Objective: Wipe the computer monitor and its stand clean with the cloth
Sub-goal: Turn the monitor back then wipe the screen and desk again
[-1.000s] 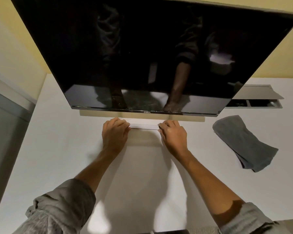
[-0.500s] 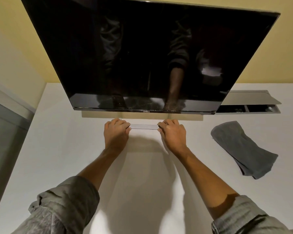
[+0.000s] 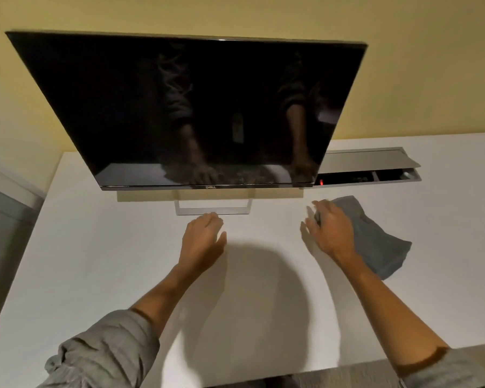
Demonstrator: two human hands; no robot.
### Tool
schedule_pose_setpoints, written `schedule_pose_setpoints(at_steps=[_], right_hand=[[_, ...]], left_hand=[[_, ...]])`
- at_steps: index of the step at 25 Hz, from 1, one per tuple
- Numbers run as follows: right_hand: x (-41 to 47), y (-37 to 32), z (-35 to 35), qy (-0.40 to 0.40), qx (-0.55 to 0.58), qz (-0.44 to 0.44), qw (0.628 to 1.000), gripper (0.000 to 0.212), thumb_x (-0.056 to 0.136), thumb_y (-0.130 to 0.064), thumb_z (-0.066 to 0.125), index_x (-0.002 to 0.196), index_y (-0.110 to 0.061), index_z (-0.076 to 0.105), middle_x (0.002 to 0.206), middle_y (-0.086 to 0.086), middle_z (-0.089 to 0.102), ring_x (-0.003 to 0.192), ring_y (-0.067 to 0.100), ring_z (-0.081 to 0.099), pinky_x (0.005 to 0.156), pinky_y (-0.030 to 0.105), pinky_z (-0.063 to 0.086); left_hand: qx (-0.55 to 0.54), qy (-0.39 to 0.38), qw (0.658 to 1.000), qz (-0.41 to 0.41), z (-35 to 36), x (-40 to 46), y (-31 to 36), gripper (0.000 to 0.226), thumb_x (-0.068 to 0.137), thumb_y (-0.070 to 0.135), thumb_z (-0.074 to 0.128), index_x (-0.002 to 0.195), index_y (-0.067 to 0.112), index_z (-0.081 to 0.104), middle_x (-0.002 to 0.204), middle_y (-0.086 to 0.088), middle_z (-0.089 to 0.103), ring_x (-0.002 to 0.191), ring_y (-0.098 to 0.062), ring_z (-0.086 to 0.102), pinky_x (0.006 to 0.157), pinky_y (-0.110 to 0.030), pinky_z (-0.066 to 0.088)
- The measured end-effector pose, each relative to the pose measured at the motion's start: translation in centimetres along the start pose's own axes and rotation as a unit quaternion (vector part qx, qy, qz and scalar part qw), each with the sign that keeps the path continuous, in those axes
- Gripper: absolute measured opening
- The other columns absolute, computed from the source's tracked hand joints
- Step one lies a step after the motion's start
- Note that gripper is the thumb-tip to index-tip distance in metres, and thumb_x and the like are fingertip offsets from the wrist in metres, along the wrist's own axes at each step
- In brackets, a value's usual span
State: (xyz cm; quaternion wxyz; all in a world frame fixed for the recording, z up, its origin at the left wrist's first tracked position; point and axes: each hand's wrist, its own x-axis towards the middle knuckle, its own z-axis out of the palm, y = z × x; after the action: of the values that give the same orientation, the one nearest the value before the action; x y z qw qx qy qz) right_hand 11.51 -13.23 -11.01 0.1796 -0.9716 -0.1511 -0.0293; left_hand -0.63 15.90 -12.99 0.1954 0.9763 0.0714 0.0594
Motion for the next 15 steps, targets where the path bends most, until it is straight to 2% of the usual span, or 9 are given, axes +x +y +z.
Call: schedule_pose_setpoints(at_steps=[1,3,5,6,8,10,12,13,15], right_hand=[[0.0,2.1,-0.5,-0.006,-0.059,0.015,0.998,0.052,0.088,-0.04,0.058,0.131,-0.009,0.055,0.13,0.016,0.057,0.115,0.036,0.054,0.091,0.049,0.045],[-0.1,5.3,-0.9,-0.073,-0.166,0.048,0.982,0.067,0.09,-0.052,0.052,0.145,-0.015,0.037,0.149,0.018,0.037,0.133,0.039,0.036,0.103,0.06,0.032],[-0.3,7.7,-0.3,-0.153,-0.183,0.063,0.969,0.07,0.095,-0.059,0.037,0.153,-0.024,0.017,0.159,0.014,0.015,0.143,0.039,0.018,0.109,0.063,0.02],[-0.5,8.5,0.2,-0.173,-0.159,0.065,0.97,0.067,0.097,-0.057,0.033,0.154,-0.027,0.014,0.161,0.011,0.013,0.144,0.038,0.016,0.111,0.062,0.02],[-1.0,9.8,1.2,-0.142,-0.125,0.037,0.981,0.056,0.1,-0.044,0.04,0.152,-0.028,0.025,0.157,0.011,0.027,0.14,0.039,0.027,0.107,0.062,0.031],[-1.2,11.0,1.8,-0.069,-0.155,-0.025,0.985,0.049,0.094,-0.026,0.059,0.141,-0.021,0.046,0.14,0.015,0.051,0.121,0.041,0.05,0.084,0.057,0.05],[-0.7,11.9,1.7,-0.038,-0.143,-0.067,0.987,0.043,0.087,-0.015,0.069,0.129,-0.015,0.059,0.124,0.016,0.064,0.104,0.04,0.062,0.069,0.049,0.056],[-0.4,12.0,1.4,-0.033,-0.111,-0.077,0.99,0.04,0.087,-0.013,0.068,0.127,-0.014,0.061,0.12,0.017,0.065,0.1,0.04,0.064,0.069,0.047,0.057],[0.3,11.7,0.1,-0.024,-0.006,-0.043,0.999,0.036,0.093,-0.01,0.057,0.129,-0.016,0.06,0.117,0.014,0.066,0.097,0.036,0.064,0.074,0.046,0.057]], left_hand=[[0.011,-0.01,1.0,0.023,0.5,-0.5,1.0,0.017,0.09,0.03,0.056,0.097,0.016,0.062,0.102,-0.002,0.063,0.089,-0.021,0.056,0.08,-0.033,0.046],[0.035,-0.044,0.997,0.061,1.7,-1.6,2.7,0.02,0.089,0.034,0.058,0.101,0.018,0.059,0.107,0.001,0.059,0.096,-0.022,0.054,0.079,-0.032,0.044],[0.063,-0.082,0.992,0.07,2.9,-2.8,4.2,0.035,0.091,0.041,0.056,0.114,0.016,0.058,0.124,-0.004,0.057,0.114,-0.027,0.054,0.09,-0.036,0.045],[0.067,-0.102,0.991,0.053,3.4,-3.4,4.8,0.044,0.092,0.046,0.053,0.121,0.013,0.057,0.134,-0.009,0.055,0.125,-0.031,0.05,0.096,-0.041,0.044],[0.042,-0.12,0.992,-0.002,4.1,-4.1,5.8,0.055,0.093,0.053,0.045,0.127,0.011,0.055,0.143,-0.014,0.049,0.133,-0.035,0.044,0.1,-0.046,0.043],[0.026,-0.111,0.993,-0.024,4.4,-3.9,7.3,0.054,0.092,0.054,0.044,0.125,0.012,0.052,0.136,-0.011,0.049,0.125,-0.033,0.047,0.092,-0.043,0.044],[0.02,-0.083,0.996,-0.008,4.1,-3.1,9.4,0.049,0.092,0.052,0.045,0.12,0.012,0.052,0.123,-0.006,0.052,0.112,-0.03,0.051,0.082,-0.039,0.044],[0.01,-0.067,0.998,-0.001,3.9,-2.4,10.7,0.047,0.092,0.05,0.044,0.116,0.011,0.055,0.118,-0.005,0.054,0.107,-0.028,0.052,0.079,-0.037,0.045],[-0.022,-0.041,0.999,0.01,3.3,-1.2,13.5,0.047,0.09,0.047,0.043,0.11,0.009,0.06,0.11,-0.004,0.059,0.102,-0.026,0.055,0.079,-0.038,0.049]])
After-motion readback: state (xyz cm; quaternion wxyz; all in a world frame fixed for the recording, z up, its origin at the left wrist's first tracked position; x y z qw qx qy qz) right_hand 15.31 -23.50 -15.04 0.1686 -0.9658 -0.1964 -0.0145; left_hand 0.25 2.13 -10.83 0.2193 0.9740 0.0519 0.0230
